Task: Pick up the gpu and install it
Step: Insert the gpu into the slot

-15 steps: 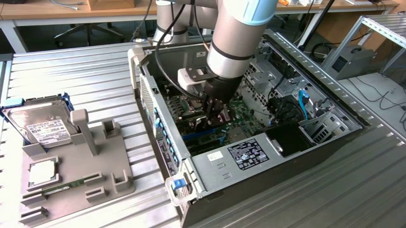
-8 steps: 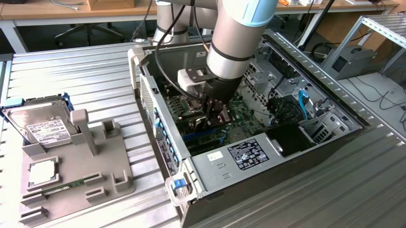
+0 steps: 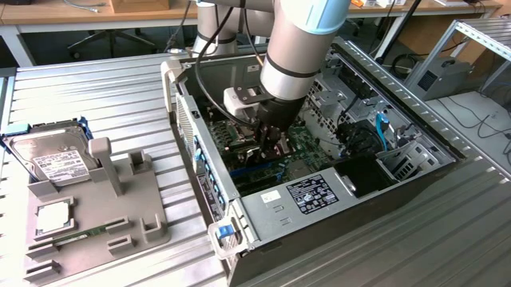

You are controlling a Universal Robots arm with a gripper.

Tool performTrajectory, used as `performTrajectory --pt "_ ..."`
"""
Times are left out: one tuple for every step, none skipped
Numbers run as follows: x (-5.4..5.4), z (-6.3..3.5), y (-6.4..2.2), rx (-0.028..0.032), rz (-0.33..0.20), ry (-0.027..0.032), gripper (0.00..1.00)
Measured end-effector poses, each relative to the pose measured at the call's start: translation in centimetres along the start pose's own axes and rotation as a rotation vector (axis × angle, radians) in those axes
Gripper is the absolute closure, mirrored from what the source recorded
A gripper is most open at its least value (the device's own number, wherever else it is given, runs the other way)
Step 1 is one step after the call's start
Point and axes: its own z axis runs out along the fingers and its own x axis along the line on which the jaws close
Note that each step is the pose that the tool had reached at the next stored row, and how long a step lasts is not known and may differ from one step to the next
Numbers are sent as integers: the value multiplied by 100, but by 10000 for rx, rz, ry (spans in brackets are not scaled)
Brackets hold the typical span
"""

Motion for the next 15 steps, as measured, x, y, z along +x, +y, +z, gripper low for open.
performTrajectory --pt "0 0 0 0 0 0 73" --pt "1 0 0 0 0 0 73" --pt "0 0 0 0 0 0 73" --pt "1 0 0 0 5 0 73" --pt "1 0 0 0 8 0 73" --pt "0 0 0 1 11 -1 73" --pt "1 -1 0 1 15 -2 73" --pt "1 -5 0 1 17 -1 73" --pt "0 -9 1 1 21 1 73" --pt "0 -12 0 2 24 1 73" --pt "0 -14 0 3 30 -2 73" --pt "0 -16 0 3 40 -3 73" --pt "0 -16 0 3 47 -3 73" --pt "-1 -16 0 4 61 -1 73" --pt "0 -17 0 4 79 6 73"
